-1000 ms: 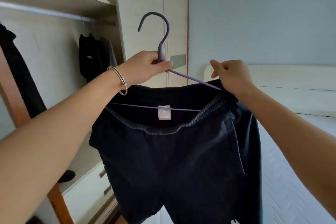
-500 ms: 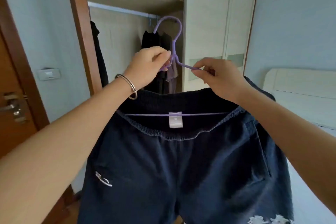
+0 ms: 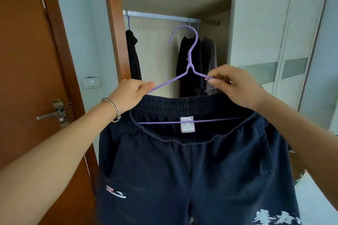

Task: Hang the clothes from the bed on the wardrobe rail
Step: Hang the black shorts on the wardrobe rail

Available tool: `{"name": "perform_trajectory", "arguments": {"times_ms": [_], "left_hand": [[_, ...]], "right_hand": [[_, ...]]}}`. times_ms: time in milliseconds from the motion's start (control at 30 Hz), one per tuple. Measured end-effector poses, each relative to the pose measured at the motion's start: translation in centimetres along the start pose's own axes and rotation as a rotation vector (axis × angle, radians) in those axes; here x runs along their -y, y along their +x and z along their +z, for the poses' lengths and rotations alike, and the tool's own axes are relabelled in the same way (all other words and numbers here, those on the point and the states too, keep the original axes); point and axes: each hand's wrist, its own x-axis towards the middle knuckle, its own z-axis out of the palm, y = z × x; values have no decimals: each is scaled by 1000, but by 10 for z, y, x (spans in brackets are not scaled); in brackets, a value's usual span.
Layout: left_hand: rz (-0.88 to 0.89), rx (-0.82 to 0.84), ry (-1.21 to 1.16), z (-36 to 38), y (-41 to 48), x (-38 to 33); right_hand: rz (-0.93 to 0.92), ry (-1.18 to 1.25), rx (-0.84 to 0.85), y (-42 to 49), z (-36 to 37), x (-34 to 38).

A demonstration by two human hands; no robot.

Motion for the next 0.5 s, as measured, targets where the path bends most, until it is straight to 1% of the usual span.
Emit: {"name": "perform_trajectory", "arguments": {"times_ms": [67,133,200,233,367,433,500], "left_hand": [[-64,9,-38,6,19,11],[-56,-23,-56,15,39,27],[14,-73,-60,24,57,39],[64,-63,-78,30,67,42],[234,83,-332,52,99,32],[290,97,-444,63,115,25],[305,67,-544,76,130,18]], "right_hand": [[-8,-28,8,11,11,-7],[10,-45,-3,22,22,-13],[65,-65,-47,33,34,-18],[104,-78,-65,38,40,-20],[241,-127,-80,57,58,-18],[270,-162,-86,65,67,-14],[312,-180,-73,69,71,-11]]}}
